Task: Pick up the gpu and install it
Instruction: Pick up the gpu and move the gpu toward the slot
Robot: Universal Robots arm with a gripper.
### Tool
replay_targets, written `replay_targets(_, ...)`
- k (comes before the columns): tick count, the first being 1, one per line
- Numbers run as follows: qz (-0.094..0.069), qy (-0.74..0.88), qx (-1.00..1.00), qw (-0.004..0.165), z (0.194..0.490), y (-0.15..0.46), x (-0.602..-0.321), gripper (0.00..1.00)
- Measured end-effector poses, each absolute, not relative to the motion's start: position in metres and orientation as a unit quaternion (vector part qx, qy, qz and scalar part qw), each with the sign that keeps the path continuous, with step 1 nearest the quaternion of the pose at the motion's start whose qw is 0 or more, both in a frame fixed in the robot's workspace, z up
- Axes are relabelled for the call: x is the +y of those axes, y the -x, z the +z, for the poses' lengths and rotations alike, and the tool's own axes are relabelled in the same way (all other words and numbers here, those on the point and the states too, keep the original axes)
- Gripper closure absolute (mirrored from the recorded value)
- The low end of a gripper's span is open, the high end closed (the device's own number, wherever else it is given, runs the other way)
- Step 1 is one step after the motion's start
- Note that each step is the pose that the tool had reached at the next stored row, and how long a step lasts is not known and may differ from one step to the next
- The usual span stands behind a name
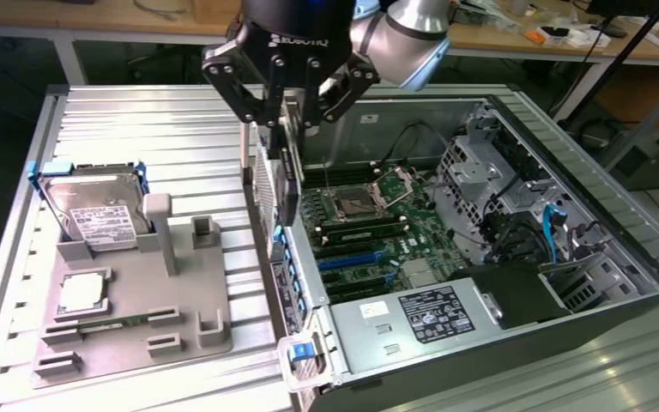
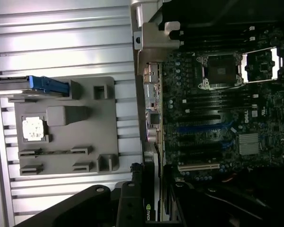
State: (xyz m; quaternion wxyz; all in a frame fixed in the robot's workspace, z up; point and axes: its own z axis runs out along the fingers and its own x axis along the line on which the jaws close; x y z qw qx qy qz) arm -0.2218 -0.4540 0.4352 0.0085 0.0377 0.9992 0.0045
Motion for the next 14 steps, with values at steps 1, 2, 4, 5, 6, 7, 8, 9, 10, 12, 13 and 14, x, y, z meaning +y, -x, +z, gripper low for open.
replay_targets(1,0.004,-0.038,0.999,0.008,0.435,0.217,-0.454,0.73)
replay_targets(2,0.004,-0.038,0.999,0.008,0.434,0.212,-0.454,0.73)
replay_targets(4,0.004,-0.038,0.999,0.008,0.433,0.203,-0.453,0.73)
replay_targets(5,0.004,-0.038,0.999,0.008,0.432,0.198,-0.453,0.73)
replay_targets(6,0.004,-0.038,0.999,0.008,0.432,0.194,-0.453,0.73)
replay_targets(7,0.004,-0.038,0.999,0.008,0.432,0.189,-0.453,0.73)
replay_targets(8,0.005,-0.038,0.999,0.008,0.431,0.185,-0.452,0.73)
replay_targets(9,0.004,-0.038,0.999,0.008,0.431,0.18,-0.452,0.73)
replay_targets(10,0.004,-0.038,0.999,0.008,0.431,0.176,-0.452,0.73)
replay_targets(12,0.004,-0.038,0.999,0.008,0.431,0.164,-0.451,0.73)
replay_targets(13,0.004,-0.038,0.999,0.008,0.43,0.156,-0.451,0.73)
replay_targets(14,0.005,-0.038,0.999,0.008,0.43,0.148,-0.45,0.73)
